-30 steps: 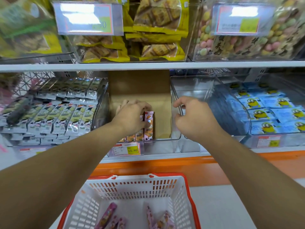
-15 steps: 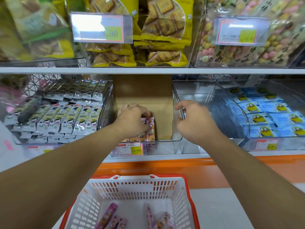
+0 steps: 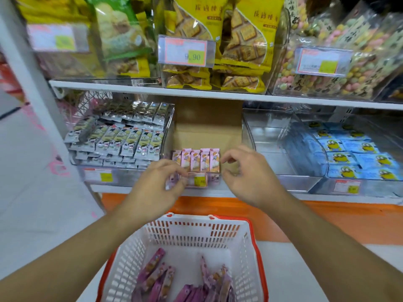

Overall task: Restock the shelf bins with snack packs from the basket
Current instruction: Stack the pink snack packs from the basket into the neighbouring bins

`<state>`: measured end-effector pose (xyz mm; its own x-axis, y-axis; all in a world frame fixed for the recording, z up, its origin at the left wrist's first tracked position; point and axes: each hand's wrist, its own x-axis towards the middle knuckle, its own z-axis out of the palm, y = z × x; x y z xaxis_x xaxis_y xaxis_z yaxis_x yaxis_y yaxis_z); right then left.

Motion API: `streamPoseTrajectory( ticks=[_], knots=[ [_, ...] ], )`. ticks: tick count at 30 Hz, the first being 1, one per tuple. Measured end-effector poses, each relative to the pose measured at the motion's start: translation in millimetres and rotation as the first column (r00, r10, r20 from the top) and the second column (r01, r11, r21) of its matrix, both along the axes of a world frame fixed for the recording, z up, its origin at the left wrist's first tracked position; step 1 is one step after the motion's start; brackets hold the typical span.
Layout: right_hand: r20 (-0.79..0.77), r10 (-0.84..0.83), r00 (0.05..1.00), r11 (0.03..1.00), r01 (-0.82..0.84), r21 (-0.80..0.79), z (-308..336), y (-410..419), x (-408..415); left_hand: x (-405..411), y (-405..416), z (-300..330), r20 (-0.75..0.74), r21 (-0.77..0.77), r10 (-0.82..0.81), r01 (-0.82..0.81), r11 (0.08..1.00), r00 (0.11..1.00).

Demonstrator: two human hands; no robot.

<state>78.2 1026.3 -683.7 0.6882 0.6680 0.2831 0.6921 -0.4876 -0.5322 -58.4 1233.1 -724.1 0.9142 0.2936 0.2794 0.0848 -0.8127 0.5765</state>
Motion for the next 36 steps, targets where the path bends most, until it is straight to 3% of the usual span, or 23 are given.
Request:
streamPoseTrajectory(
  ticks=[3, 9, 13, 16, 18, 24, 36],
  knots=[
    [-0.125, 0.068, 0.99, 0.997, -0.072, -0.031, -25.3, 9.6, -26.7, -42.4, 12.0, -43.9, -0.066, -0.161, 0.09, -0.1, 0.982, 0.994],
    [-0.391, 0.119, 0.913, 0.898, -0.267, -0.349, -113.9, 40.8, -70.8, -99.8, 45.8, -132.4, -0.412, 0.05, 0.27, -0.274, 0.96, 0.87],
    [-0.523, 0.038, 0.852, 0.822, -0.324, -0.469, -188.2, 57.4, -90.7, -111.7, 62.1, -175.4, -0.561, 0.066, 0.339, -0.367, 0.928, 0.755],
    [-0.613, -0.081, 0.786, 0.783, -0.33, -0.527, -241.0, 68.2, -98.3, -112.3, 60.6, -198.8, -0.599, -0.1, 0.261, -0.395, 0.913, 0.757],
    [-0.672, -0.127, 0.73, 0.777, -0.348, -0.525, -275.4, 74.2, -101.1, -112.4, 54.2, -210.5, -0.565, -0.108, 0.296, -0.425, 0.899, 0.77],
    [-0.688, -0.263, 0.676, 0.781, -0.269, -0.563, -362.2, 92.5, -115.8, -110.3, 42.8, -220.4, -0.518, 0.077, 0.452, -0.486, 0.87, 0.727],
    [-0.471, -0.292, 0.833, 0.781, -0.078, -0.62, -418.6, 100.1, -147.0, -106.9, 42.0, -225.1, -0.548, 0.131, 0.463, -0.475, 0.87, 0.697]
  ],
)
